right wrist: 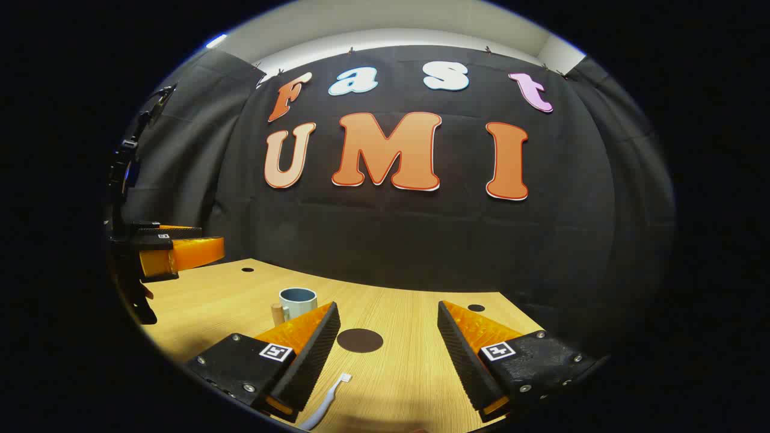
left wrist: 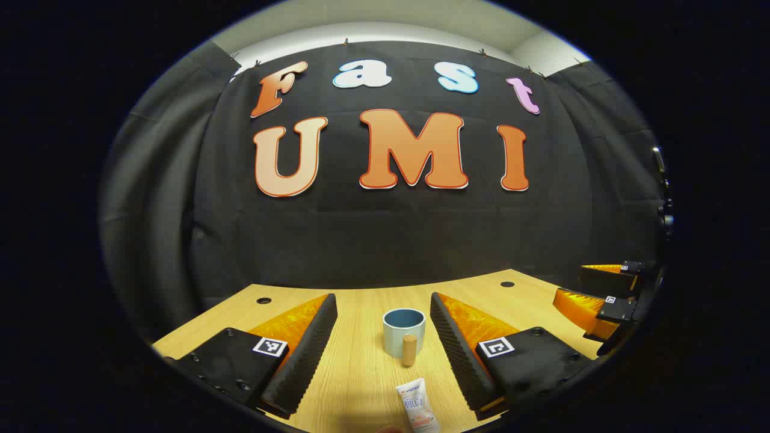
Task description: Put the toothbrush and toothpaste on the desktop into the cup, then pick up the cup and place it on the coaster on the desktop.
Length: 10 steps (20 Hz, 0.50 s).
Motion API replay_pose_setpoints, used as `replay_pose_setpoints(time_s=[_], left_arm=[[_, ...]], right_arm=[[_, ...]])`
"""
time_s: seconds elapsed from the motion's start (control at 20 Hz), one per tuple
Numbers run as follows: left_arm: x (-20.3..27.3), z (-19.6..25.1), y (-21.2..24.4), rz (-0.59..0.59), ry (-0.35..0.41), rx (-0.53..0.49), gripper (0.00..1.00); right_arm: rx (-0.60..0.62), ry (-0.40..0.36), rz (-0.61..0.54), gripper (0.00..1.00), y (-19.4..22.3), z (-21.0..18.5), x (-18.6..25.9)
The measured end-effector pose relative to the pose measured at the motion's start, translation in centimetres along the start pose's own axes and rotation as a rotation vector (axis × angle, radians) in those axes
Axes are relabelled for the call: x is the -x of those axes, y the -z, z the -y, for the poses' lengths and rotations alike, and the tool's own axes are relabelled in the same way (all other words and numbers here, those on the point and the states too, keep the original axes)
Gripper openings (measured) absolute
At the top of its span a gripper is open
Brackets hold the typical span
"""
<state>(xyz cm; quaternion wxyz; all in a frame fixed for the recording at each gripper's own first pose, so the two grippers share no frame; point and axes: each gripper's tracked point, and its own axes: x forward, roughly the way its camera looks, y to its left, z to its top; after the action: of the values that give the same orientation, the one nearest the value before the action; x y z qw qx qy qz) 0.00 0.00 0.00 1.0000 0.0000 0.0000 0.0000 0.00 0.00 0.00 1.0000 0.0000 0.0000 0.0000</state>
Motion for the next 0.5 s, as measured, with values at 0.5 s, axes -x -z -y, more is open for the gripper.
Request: replay_pose_setpoints(time_s=[0.5], left_arm=[[0.2, 1.2, -0.1, 0.003, 0.022, 0.027, 1.0]], right_arm=[[-0.012, -0.016, -0.009, 0.98, 0.0, -0.2, 0.3]])
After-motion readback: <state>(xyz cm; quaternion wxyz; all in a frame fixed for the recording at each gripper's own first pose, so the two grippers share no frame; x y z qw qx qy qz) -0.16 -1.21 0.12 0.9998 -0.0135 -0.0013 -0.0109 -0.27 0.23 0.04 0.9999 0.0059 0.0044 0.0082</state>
